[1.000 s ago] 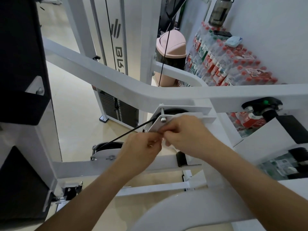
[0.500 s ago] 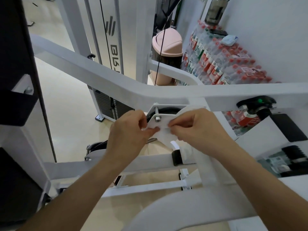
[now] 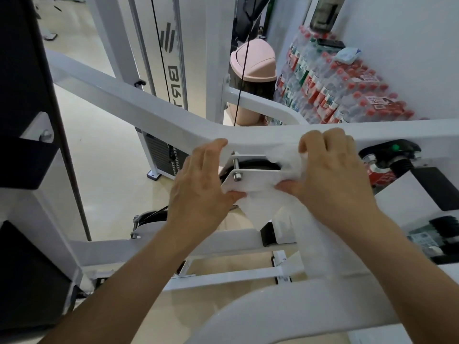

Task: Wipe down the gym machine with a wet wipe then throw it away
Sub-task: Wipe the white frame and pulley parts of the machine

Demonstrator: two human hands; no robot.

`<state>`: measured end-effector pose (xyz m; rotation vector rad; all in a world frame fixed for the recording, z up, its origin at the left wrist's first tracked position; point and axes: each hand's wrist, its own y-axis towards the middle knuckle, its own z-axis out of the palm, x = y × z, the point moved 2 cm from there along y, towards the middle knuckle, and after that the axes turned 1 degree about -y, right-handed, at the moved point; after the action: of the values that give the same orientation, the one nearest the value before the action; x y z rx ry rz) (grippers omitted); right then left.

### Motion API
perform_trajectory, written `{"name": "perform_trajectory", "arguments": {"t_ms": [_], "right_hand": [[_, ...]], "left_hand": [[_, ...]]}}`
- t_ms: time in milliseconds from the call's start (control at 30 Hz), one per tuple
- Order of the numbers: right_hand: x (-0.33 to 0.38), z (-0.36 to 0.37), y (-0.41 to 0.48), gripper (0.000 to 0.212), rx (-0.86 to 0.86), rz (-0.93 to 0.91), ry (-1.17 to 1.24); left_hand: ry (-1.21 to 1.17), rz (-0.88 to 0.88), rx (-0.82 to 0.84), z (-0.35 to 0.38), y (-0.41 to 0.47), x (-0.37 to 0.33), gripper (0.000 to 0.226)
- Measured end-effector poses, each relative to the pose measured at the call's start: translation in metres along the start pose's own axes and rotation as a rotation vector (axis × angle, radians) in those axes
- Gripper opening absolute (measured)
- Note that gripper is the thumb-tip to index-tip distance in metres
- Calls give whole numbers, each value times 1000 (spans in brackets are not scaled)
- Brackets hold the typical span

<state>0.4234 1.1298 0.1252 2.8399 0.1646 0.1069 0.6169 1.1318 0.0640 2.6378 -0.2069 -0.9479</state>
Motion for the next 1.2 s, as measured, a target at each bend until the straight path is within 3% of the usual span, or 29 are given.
{"name": "perform_trajectory", "arguments": {"t_ms": [67, 133, 233, 334, 467, 600, 700, 834, 1034, 1134, 1201], "right_hand": [[-4, 7, 4, 83, 179, -23, -39], [-3, 11, 9, 96, 253, -72, -66], [12, 8, 18, 102, 167, -172, -48], [8, 7, 19, 102, 133, -154, -81], [-9, 14, 13, 106, 198, -2, -91], [17, 24, 12, 107, 137, -100, -161], [19, 27, 10, 97, 50, -166, -108], [8, 15, 5, 57, -165, -261, 97], [-14, -7, 13, 18, 100, -94, 479], [-27, -20, 30, 13, 22, 63, 649], [-29, -29, 42, 16, -136, 120, 616]], "left_hand": [[-4, -75, 60, 1, -4, 11, 100], [-14, -67, 50, 0, -4, 11, 103], [-35, 61, -33, -1, 9, -13, 102], [-11, 153, -53, 5, 13, -31, 93], [-139, 41, -18, 13, 8, -22, 103], [-179, -34, 5, 9, 6, -6, 115], [-118, -36, 25, 7, 2, 8, 116], [-45, 11, 45, 6, -3, 8, 107], [-338, -141, 172, -6, 3, 12, 60], [-540, -248, 255, -8, 5, 12, 40], [-595, -271, 271, -9, 5, 10, 35]]}}
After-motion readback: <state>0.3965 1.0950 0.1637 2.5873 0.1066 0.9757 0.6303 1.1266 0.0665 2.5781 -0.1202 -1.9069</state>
